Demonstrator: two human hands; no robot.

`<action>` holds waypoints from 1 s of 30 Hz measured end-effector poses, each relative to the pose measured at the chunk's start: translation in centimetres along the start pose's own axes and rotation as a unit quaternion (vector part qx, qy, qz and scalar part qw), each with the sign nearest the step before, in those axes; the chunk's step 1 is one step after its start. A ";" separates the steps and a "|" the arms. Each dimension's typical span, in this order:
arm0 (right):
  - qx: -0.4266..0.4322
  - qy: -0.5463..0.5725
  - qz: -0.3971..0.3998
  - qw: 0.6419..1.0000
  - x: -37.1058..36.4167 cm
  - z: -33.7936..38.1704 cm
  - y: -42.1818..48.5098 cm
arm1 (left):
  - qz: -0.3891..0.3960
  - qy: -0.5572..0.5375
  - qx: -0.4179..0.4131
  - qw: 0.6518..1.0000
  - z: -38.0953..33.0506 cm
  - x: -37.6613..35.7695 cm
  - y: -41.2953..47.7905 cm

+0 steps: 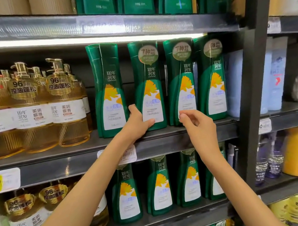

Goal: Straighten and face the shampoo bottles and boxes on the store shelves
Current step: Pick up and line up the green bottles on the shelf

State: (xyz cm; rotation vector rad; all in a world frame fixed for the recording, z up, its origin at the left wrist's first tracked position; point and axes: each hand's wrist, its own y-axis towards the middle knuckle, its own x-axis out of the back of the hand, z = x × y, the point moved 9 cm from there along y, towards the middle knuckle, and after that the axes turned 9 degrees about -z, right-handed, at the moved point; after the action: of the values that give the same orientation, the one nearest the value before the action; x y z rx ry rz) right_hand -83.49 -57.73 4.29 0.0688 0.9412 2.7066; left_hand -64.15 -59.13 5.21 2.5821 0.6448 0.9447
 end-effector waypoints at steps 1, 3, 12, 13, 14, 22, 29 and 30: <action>-0.002 0.001 0.000 1.000 0.1 0.0 0.0 | -0.001 0.004 0.000 1.000 0.0 0.1 -0.1; -0.002 0.000 -0.001 1.000 0.3 -0.1 0.0 | -0.003 0.010 -0.003 1.000 0.0 0.2 -0.2; -0.010 0.011 -0.003 1.000 0.3 -0.5 -0.2 | -0.014 0.058 0.008 0.998 -0.1 1.1 -1.2; -0.008 0.011 -0.002 1.000 0.3 -0.5 -0.3 | -0.025 0.060 0.008 0.998 -0.3 1.5 -1.6; -0.005 0.011 -0.003 1.000 0.3 -0.4 -0.2 | -0.036 0.053 0.008 0.998 -0.5 1.8 -2.1; 0.069 -0.006 -0.064 0.996 1.4 2.6 3.9 | -0.116 -0.066 -0.061 0.989 -2.5 3.9 -7.8; 0.111 -0.086 -0.052 0.989 -0.4 3.9 7.3 | -0.123 -0.113 -0.097 0.981 -3.1 4.3 -9.8; 0.112 -0.091 -0.055 0.988 -0.6 4.0 7.4 | -0.124 -0.113 -0.097 0.981 -3.0 4.4 -9.8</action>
State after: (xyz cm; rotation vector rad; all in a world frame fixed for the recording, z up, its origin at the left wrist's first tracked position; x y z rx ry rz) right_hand -84.18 -61.06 11.99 0.2957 1.1517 2.4366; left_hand -66.10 -48.14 5.48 2.3253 0.7486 0.5915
